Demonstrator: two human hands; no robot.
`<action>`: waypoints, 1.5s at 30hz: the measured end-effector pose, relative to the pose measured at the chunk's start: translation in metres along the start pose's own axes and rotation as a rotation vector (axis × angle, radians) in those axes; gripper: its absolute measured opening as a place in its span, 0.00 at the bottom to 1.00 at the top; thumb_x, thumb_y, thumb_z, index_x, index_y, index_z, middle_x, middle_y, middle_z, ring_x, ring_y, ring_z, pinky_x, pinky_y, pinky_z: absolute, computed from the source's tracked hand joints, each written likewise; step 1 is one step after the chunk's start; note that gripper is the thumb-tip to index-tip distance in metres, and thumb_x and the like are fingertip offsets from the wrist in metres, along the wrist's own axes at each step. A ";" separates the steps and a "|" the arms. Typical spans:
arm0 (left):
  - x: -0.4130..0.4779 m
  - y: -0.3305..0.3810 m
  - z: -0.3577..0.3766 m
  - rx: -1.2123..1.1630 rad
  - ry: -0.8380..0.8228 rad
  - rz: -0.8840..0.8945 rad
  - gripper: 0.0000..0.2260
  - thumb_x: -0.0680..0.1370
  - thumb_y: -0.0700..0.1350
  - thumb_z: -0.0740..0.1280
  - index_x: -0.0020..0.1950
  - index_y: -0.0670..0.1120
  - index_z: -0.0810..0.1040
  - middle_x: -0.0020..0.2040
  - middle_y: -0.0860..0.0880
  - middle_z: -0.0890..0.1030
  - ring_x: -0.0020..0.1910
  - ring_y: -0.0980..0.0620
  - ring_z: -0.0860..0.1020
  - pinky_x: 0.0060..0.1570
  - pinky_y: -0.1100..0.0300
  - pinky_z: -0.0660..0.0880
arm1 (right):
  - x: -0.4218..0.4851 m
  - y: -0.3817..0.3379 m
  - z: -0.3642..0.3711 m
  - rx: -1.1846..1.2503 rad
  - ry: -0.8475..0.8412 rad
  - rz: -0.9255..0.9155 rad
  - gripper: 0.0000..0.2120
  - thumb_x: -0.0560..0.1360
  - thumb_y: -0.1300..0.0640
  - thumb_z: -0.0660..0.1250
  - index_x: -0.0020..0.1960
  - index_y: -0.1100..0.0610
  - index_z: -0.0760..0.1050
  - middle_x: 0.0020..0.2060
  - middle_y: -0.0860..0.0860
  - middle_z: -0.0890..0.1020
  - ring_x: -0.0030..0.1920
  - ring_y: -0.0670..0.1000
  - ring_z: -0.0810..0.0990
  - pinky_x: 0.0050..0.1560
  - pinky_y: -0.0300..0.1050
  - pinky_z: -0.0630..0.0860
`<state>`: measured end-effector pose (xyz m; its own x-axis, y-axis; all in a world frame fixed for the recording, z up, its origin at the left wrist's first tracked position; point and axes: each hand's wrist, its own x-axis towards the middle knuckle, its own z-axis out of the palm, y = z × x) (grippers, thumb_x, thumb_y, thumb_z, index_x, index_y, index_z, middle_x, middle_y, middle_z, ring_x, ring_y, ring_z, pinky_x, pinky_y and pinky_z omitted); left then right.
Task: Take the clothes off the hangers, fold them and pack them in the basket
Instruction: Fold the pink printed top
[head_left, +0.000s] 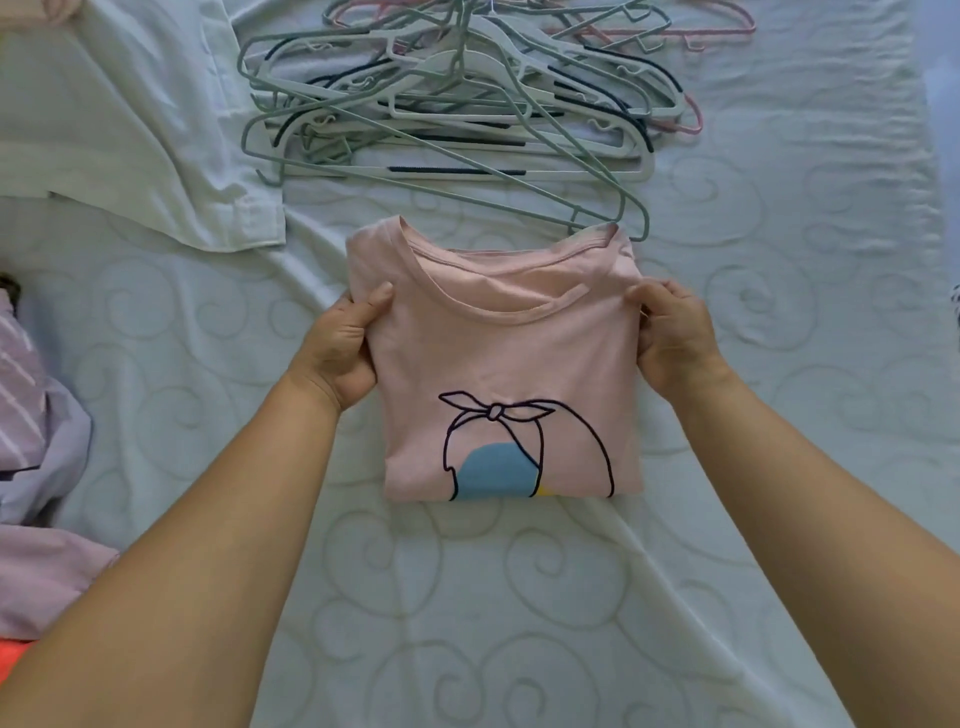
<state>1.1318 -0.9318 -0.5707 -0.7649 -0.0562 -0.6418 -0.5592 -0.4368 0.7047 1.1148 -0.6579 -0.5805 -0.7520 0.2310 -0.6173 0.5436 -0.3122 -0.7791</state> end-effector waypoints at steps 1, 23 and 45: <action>0.004 -0.001 -0.002 0.044 0.023 -0.025 0.06 0.80 0.39 0.60 0.52 0.45 0.75 0.42 0.49 0.83 0.38 0.55 0.82 0.38 0.62 0.80 | 0.004 0.002 -0.002 -0.008 0.015 0.057 0.07 0.66 0.65 0.64 0.35 0.56 0.68 0.30 0.51 0.68 0.28 0.47 0.66 0.27 0.39 0.62; -0.112 -0.036 0.048 0.164 0.188 -0.116 0.17 0.70 0.45 0.68 0.57 0.39 0.76 0.43 0.47 0.85 0.37 0.54 0.83 0.32 0.65 0.78 | -0.098 0.020 -0.071 -0.155 -0.140 0.329 0.10 0.72 0.60 0.69 0.50 0.64 0.78 0.42 0.56 0.84 0.40 0.53 0.81 0.42 0.46 0.77; -0.049 0.049 0.374 0.182 -0.167 0.042 0.04 0.78 0.44 0.64 0.43 0.47 0.74 0.27 0.53 0.79 0.23 0.58 0.74 0.20 0.70 0.63 | -0.007 -0.270 -0.230 -0.003 -0.088 -0.202 0.05 0.77 0.65 0.62 0.46 0.60 0.76 0.31 0.48 0.83 0.32 0.44 0.81 0.32 0.36 0.78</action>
<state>1.0224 -0.6141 -0.3917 -0.8223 0.0852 -0.5627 -0.5628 -0.2676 0.7820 1.0591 -0.3632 -0.3910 -0.8755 0.2070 -0.4365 0.3793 -0.2650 -0.8865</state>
